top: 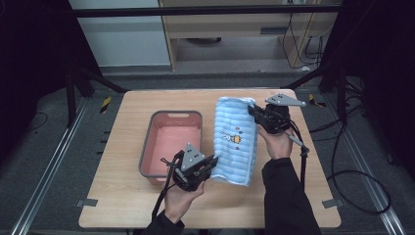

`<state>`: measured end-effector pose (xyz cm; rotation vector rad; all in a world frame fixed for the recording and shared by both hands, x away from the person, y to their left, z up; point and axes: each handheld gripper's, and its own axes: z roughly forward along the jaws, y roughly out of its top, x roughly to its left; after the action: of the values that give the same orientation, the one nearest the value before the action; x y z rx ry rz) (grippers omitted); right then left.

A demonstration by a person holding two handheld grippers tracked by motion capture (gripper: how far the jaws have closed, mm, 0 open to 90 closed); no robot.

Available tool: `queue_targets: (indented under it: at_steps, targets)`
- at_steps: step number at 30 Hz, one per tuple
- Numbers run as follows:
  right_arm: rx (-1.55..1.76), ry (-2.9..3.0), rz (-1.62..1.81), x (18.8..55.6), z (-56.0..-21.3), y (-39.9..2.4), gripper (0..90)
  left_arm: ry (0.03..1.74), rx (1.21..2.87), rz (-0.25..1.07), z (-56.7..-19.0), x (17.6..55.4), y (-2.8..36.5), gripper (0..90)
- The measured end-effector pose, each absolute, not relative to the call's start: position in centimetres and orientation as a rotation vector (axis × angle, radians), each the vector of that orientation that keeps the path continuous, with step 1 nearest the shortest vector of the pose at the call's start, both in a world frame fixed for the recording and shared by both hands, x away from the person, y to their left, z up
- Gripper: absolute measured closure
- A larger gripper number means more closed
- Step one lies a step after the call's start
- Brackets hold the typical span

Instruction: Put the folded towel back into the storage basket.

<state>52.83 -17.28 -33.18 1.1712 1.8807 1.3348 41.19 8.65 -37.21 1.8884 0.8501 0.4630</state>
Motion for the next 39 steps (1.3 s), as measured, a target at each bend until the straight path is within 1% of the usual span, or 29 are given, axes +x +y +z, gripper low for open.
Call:
queue_targets:
  at_steps: [14, 25, 33, 39]
  targets:
    - [1.129, 1.893, 1.361, 53.6, -31.7, -14.5, 83.7, 0.865, 1.846, 0.501, -36.0, 41.3, 10.9, 84.8]
    - [1.09, 1.912, 1.374, 54.6, -30.5, -11.9, 83.6, 0.903, 1.799, 0.538, -34.8, 41.7, 13.9, 84.9]
    - [1.045, 1.932, 1.393, 55.3, -29.7, -8.9, 83.6, 0.924, 1.786, 0.571, -34.1, 41.7, 16.0, 84.8]
    - [1.035, 1.949, 1.41, 55.8, -29.9, -7.1, 83.6, 0.949, 1.774, 0.602, -33.7, 41.6, 17.8, 84.8]
